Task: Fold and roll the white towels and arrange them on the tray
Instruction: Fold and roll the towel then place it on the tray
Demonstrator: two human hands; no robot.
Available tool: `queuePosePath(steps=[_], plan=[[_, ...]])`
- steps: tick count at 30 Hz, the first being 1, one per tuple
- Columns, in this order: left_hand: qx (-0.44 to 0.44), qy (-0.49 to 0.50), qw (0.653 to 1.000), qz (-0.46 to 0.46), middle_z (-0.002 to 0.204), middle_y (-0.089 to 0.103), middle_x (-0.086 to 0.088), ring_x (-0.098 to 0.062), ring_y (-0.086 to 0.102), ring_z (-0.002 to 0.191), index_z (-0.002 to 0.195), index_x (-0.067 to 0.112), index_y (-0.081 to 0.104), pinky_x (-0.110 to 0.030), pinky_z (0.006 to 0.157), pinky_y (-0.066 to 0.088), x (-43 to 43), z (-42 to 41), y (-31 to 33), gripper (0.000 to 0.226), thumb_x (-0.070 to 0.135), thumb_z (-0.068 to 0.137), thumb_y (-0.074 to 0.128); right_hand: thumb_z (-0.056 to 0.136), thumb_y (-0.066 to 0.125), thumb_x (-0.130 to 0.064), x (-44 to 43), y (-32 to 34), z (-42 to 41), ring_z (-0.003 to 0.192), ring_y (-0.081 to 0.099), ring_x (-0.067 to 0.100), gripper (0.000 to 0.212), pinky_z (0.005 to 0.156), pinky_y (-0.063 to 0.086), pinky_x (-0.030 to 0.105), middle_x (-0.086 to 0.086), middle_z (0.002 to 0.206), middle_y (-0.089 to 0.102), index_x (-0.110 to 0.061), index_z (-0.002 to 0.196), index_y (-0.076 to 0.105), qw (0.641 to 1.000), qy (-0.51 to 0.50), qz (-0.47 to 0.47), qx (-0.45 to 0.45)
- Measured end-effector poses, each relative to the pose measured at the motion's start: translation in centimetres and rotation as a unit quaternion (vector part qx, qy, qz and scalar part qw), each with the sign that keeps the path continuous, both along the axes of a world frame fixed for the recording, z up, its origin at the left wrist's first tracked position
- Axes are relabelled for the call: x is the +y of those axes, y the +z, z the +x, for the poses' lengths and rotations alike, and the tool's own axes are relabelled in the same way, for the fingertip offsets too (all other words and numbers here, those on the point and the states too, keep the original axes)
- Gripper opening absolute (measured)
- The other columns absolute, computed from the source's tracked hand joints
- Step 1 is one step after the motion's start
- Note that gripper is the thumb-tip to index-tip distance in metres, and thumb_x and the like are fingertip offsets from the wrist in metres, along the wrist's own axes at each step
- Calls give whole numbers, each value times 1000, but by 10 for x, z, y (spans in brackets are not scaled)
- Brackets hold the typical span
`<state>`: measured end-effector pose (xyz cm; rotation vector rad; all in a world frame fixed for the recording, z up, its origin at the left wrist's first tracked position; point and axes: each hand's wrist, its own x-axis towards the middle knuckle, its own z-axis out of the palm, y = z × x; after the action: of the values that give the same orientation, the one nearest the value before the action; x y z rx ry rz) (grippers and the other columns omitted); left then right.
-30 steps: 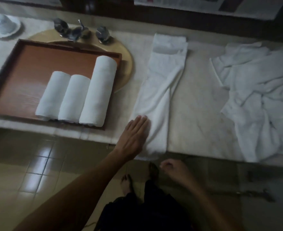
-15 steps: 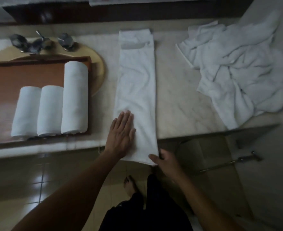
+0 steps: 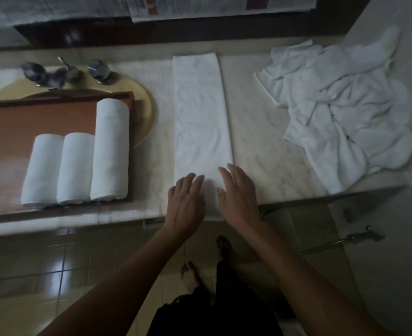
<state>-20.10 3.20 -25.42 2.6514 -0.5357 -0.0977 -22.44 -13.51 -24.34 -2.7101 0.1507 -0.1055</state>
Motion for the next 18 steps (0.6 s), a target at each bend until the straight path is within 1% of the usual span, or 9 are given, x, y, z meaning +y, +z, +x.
queuePosePath(steps=[2, 3, 5, 7, 9, 11, 13, 15, 18], plan=[[16, -35, 998, 47, 167, 28, -10, -31, 23, 154, 159, 18, 31, -54, 118, 29, 4, 8, -7, 55, 37, 107, 34, 106, 49, -34, -8, -18, 9, 158, 13, 28, 58, 126, 14, 55, 5, 170, 21, -22, 160, 30, 994, 36, -72, 74], [18, -48, 996, 75, 170, 22, -8, -30, 17, 157, 161, 20, 27, -57, 120, 26, 8, 13, -11, 58, 42, 108, 27, 107, 44, -37, -15, -25, 11, 158, 9, 28, 59, 126, 10, 59, 3, 171, 17, -23, 161, 26, 991, 40, -90, 90], [12, -35, 994, 102, 170, 21, -9, -32, 17, 157, 161, 19, 28, -62, 119, 24, 17, 19, -16, 61, 45, 107, 22, 106, 44, -38, -28, -31, 12, 158, 13, 30, 60, 124, 11, 63, 3, 171, 20, -19, 161, 29, 990, 21, -116, 81], [6, 33, 995, 91, 168, 23, -13, -35, 20, 156, 160, 13, 31, -65, 120, 21, 19, 29, -17, 62, 40, 104, 26, 104, 50, -34, -36, -30, 19, 157, 15, 31, 62, 123, 14, 63, 5, 170, 23, -15, 160, 31, 990, -29, -120, 62], [9, 68, 995, 70, 171, 15, -12, -32, 10, 158, 162, 13, 24, -61, 124, 13, 9, 41, -14, 64, 39, 103, 29, 105, 47, -33, -32, -26, 32, 159, 7, 28, 65, 125, 8, 59, 5, 172, 13, -16, 162, 22, 993, -42, -91, 61], [-7, 17, 998, 55, 173, 7, -5, -24, 1, 159, 164, 20, 18, -56, 126, 9, -8, 47, -15, 63, 42, 106, 26, 106, 43, -35, -21, -27, 43, 159, 3, 26, 66, 125, 5, 58, 5, 172, 8, -18, 164, 18, 995, 16, -87, 48], [-6, -25, 998, 59, 173, 3, -1, -20, -3, 159, 165, 25, 14, -56, 126, 10, -19, 56, -23, 61, 46, 108, 22, 106, 39, -39, -16, -37, 55, 159, 5, 25, 64, 124, 7, 60, 5, 172, 11, -17, 163, 21, 991, 68, -107, 52], [3, 17, 997, 70, 173, 1, 0, -20, -5, 159, 165, 27, 10, -58, 126, 8, -19, 70, -32, 62, 48, 108, 19, 106, 35, -41, -25, -44, 72, 159, 9, 25, 65, 123, 8, 63, 5, 172, 14, -14, 163, 22, 992, 32, -102, 62], [25, 139, 988, 68, 173, 3, -5, -24, -2, 159, 165, 23, 8, -57, 127, 1, -16, 93, -33, 65, 49, 107, 18, 104, 42, -37, -46, -41, 107, 158, 12, 29, 67, 123, 10, 64, 8, 171, 18, -11, 162, 23, 991, -63, -90, 75]])
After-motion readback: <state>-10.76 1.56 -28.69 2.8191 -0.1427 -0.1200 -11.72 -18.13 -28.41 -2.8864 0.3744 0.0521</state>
